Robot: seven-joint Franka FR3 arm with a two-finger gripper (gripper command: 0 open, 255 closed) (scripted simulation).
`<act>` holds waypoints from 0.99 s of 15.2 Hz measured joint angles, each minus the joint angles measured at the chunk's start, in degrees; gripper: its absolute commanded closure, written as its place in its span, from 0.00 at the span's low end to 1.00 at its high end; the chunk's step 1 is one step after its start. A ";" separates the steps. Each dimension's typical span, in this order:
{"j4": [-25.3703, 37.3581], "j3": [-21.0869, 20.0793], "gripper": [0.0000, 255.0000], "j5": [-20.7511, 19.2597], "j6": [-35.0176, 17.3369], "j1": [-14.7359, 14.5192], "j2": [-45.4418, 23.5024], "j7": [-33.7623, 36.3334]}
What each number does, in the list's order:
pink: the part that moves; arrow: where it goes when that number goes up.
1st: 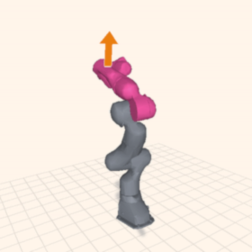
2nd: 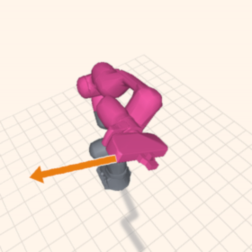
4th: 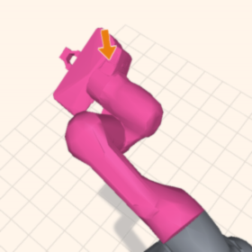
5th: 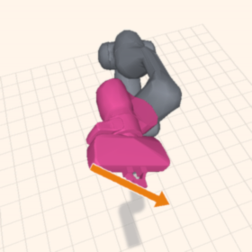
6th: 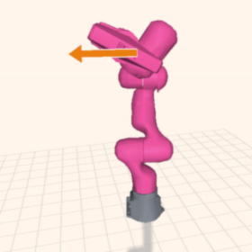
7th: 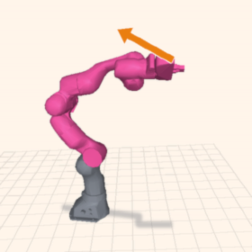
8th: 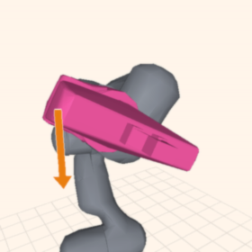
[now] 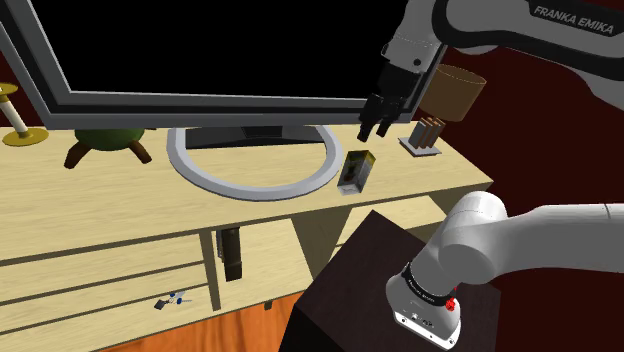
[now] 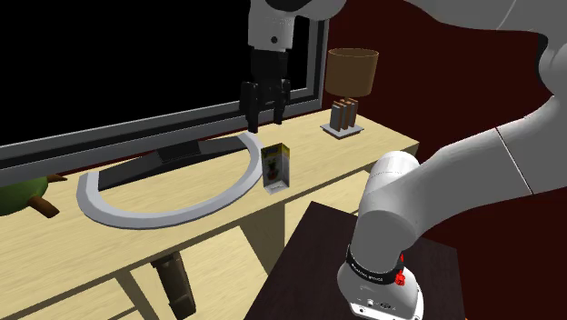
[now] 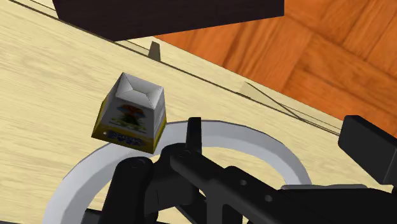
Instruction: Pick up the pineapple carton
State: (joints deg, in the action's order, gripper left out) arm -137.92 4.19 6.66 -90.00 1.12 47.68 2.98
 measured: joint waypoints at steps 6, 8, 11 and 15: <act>-3.21 3.78 0.00 -6.39 -5.49 -1.88 -2.98 -12.72; -4.63 5.34 0.00 -9.37 -8.61 -2.86 -4.65 -18.68; -5.85 7.68 0.00 -13.59 -13.72 -4.28 -8.03 -27.24; -7.50 9.85 0.00 -16.92 -19.16 -5.10 -11.19 -33.78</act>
State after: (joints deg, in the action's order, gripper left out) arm -145.42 14.03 -10.27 -109.16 -3.98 36.49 -30.80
